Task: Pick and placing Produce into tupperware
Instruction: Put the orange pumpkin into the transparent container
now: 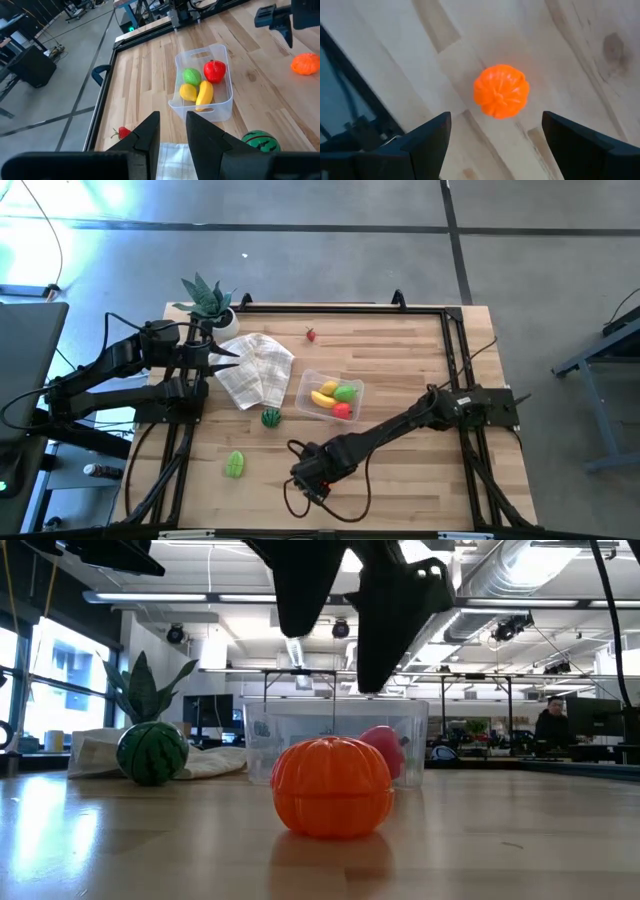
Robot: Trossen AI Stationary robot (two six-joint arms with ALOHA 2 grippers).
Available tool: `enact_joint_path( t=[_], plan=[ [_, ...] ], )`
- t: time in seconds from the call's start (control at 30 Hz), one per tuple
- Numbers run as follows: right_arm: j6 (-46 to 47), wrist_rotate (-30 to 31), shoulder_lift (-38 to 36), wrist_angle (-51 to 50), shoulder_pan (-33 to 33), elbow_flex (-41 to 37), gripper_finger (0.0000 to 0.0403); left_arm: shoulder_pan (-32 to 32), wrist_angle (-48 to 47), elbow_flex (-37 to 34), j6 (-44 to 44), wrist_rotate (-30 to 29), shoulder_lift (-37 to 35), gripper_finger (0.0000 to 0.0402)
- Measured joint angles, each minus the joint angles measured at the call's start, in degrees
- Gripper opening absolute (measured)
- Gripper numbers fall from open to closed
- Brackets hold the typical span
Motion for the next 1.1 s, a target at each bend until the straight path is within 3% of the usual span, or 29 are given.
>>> enact_joint_path(
  t=[0.33,1.1],
  plan=[
    [1.9,0.2,0.0,7.7,0.4,-6.9,0.0303,0.0,0.0,0.0,0.0,0.0,0.0,0.0085],
    [0.3,0.5,1.8,8.1,0.3,-7.1,0.0303,0.0,0.0,0.0,0.0,0.0,0.0,0.0085]
  ],
)
